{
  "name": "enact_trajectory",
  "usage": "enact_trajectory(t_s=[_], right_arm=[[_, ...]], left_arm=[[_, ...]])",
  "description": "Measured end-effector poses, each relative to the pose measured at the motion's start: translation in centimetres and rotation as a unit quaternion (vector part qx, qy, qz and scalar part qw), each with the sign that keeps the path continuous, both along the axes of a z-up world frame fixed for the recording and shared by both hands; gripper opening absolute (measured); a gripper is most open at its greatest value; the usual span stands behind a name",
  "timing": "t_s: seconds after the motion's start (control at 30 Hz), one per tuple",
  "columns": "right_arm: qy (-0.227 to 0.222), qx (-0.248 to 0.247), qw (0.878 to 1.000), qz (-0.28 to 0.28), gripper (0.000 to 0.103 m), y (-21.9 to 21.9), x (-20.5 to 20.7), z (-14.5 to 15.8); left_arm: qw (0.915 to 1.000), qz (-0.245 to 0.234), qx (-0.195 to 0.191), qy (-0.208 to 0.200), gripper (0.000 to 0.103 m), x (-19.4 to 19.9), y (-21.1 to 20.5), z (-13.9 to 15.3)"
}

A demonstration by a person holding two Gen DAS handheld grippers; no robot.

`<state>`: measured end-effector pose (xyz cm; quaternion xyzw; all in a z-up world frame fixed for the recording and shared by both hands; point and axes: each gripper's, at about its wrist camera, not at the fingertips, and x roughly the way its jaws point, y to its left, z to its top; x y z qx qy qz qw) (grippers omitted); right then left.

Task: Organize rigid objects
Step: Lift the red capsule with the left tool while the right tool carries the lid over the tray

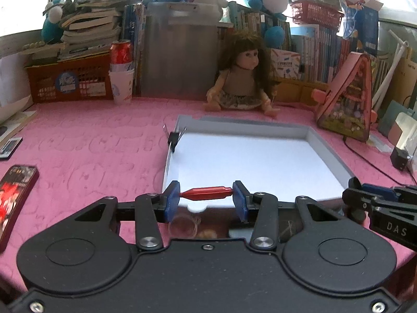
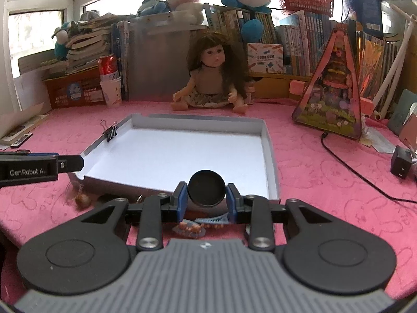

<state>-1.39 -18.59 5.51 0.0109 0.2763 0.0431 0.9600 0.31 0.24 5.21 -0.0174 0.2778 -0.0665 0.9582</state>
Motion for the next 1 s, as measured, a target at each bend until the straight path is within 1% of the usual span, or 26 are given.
enact_trajectory(t_s=[0.13, 0.23, 0.47, 0.8, 0.9, 1.0], right_arm=[[0.009, 0.014, 1.0, -0.001, 0.037, -0.5, 1.1, 0.4], [0.013, 0.016, 1.0, -0.001, 0.037, -0.6, 1.9, 0.5], [0.034, 0.021, 0.999, 0.007, 0.037, -0.5, 4.2, 0.5], [0.088, 0.043, 0.995, 0.015, 0.037, -0.5, 7.9, -0.3], [0.096, 0.042, 0.994, 0.013, 0.037, -0.6, 8.8, -0.3], [0.107, 0.039, 0.993, 0.014, 0.037, -0.6, 9.8, -0.4]], left_arm=[[0.9999, -0.01, -0.002, -0.003, 0.042, 1.7, -0.4, 0.6], [0.9999, -0.015, -0.007, 0.002, 0.042, 3.0, -0.8, 0.8], [0.9996, -0.023, -0.004, 0.013, 0.042, 5.9, -1.2, 0.9], [0.9986, -0.028, 0.018, 0.041, 0.042, 9.3, -1.8, 0.0], [0.998, -0.034, 0.028, 0.045, 0.042, 10.1, -2.3, -0.3], [0.9974, -0.034, 0.031, 0.056, 0.042, 11.1, -2.5, -0.7]])
